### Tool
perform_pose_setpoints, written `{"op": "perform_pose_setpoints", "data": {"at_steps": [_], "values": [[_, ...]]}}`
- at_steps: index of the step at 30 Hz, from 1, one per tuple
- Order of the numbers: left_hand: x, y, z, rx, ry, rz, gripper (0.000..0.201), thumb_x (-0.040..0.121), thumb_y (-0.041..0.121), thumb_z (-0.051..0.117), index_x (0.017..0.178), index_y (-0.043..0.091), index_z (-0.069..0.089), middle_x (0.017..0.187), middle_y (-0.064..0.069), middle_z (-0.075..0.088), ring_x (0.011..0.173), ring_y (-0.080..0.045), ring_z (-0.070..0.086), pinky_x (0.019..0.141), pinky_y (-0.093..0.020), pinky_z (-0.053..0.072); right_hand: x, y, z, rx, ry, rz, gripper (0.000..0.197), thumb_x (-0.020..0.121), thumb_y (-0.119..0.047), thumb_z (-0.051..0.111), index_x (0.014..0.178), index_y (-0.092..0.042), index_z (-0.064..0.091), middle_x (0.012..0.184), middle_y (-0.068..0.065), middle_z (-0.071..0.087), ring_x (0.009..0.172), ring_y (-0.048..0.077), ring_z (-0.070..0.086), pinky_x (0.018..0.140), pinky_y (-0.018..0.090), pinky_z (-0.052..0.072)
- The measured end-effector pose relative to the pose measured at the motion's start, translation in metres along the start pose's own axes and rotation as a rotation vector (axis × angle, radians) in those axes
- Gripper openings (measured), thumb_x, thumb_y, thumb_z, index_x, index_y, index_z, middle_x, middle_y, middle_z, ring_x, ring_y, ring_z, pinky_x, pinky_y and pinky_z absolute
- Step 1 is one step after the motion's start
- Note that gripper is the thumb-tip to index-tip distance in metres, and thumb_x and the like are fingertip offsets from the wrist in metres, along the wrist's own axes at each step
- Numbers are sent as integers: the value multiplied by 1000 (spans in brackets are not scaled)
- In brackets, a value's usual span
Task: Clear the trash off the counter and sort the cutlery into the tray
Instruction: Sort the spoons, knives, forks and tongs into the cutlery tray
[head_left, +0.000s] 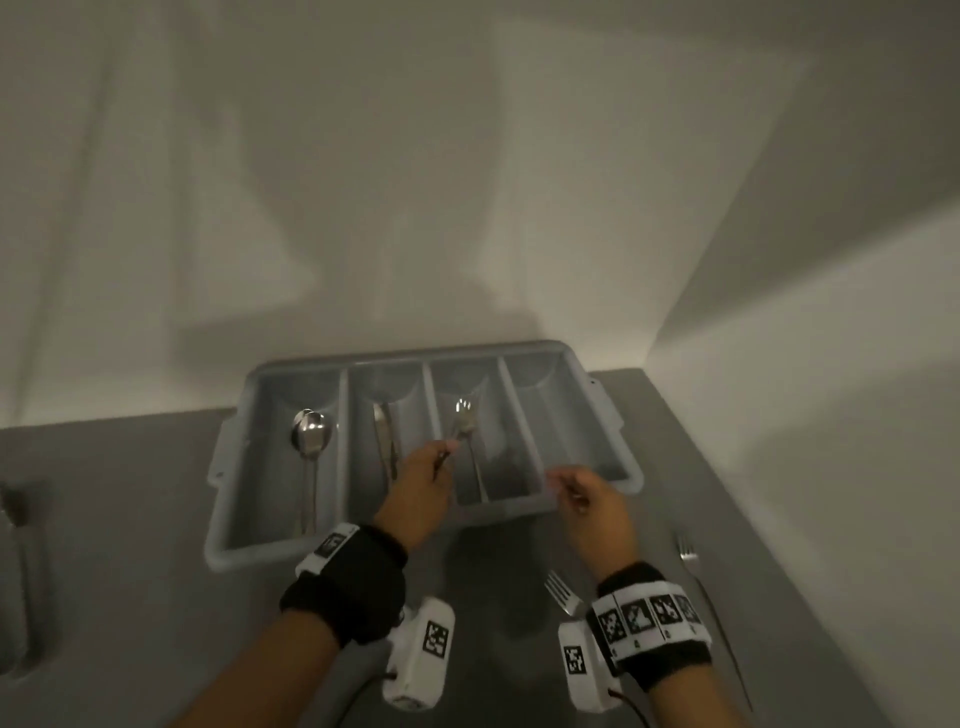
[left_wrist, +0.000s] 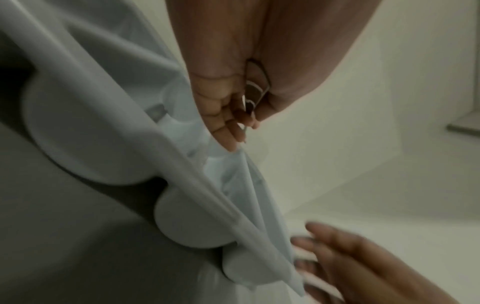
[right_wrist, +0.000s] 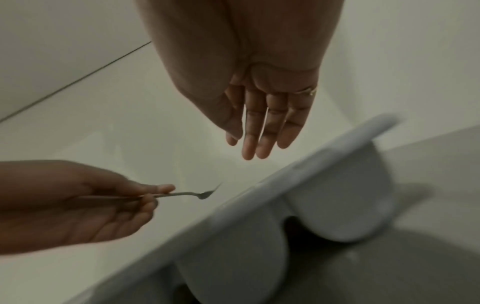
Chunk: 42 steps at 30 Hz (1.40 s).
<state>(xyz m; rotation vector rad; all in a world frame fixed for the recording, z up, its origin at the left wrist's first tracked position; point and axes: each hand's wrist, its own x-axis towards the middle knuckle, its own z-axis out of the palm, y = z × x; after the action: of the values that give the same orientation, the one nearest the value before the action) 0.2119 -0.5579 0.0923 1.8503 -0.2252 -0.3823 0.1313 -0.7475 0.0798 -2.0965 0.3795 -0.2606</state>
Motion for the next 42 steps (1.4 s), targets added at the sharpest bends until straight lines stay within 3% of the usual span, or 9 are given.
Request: {"op": "perform_pose_setpoints", "data": {"at_steps": [4,7,10,15,19,24,29,36,42], "values": [[57,-7,43,249,77,-11,25,89,-1,39,107,-4,56,106,-32,58,102,-46,55,91,-50,44,-54,56,-25,-22,73,150,42,85,-3,56,77,-44,53,79,-18,61,75,-17,57,68,10,43],[82,-15,60,439,65,-77,32,88,1,41,119,-7,48,123,-35,50,116,-47,43,101,-41,31,-84,88,-33,-70,43,256,35,84,-11,57,79,-46,57,88,-8,69,80,-1,63,76,20,51],[91,-19,68,557,-7,-153,35,90,7,43,120,-8,47,125,-31,51,117,-45,47,101,-44,37,-104,104,-35,-139,15,275,30,77,-7,59,87,-35,63,99,1,68,86,-2,60,82,14,46],[84,-18,67,601,-118,-125,29,91,5,41,111,-9,55,119,-29,57,112,-41,53,96,-42,43,-110,117,-23,-370,-39,338,26,74,-23,55,98,-26,64,106,2,64,103,23,57,92,35,47],[63,-3,65,404,-27,-9,33,87,2,47,120,-4,48,124,-12,46,97,-11,65,77,-16,47,-104,109,-19,-568,-93,376,25,83,-20,49,105,-24,60,117,-1,54,114,24,45,100,36,37],[26,30,76,393,55,357,31,81,8,48,110,10,60,118,-16,53,113,-27,49,104,-36,36,-113,105,-30,-494,-77,499,19,86,-14,41,87,-30,51,113,6,59,110,28,48,99,39,33],[-6,57,125,259,-204,402,18,87,12,50,98,16,63,101,-4,62,87,-18,57,82,-28,45,-158,101,-74,-93,241,468,31,89,-14,46,69,-37,40,75,-1,57,76,20,54,71,33,44],[-21,21,249,670,-764,333,43,89,17,50,131,19,43,122,-19,57,110,-32,55,100,-36,42,-204,115,-121,-10,506,487,22,90,-15,48,76,-31,42,74,3,61,70,21,58,57,29,41],[-20,-3,310,1029,-673,375,37,88,29,47,122,14,50,132,-19,43,113,-37,50,98,-37,44,-234,114,-135,35,589,502,14,89,-14,50,80,-24,47,69,-2,58,65,14,56,58,24,42]]}}
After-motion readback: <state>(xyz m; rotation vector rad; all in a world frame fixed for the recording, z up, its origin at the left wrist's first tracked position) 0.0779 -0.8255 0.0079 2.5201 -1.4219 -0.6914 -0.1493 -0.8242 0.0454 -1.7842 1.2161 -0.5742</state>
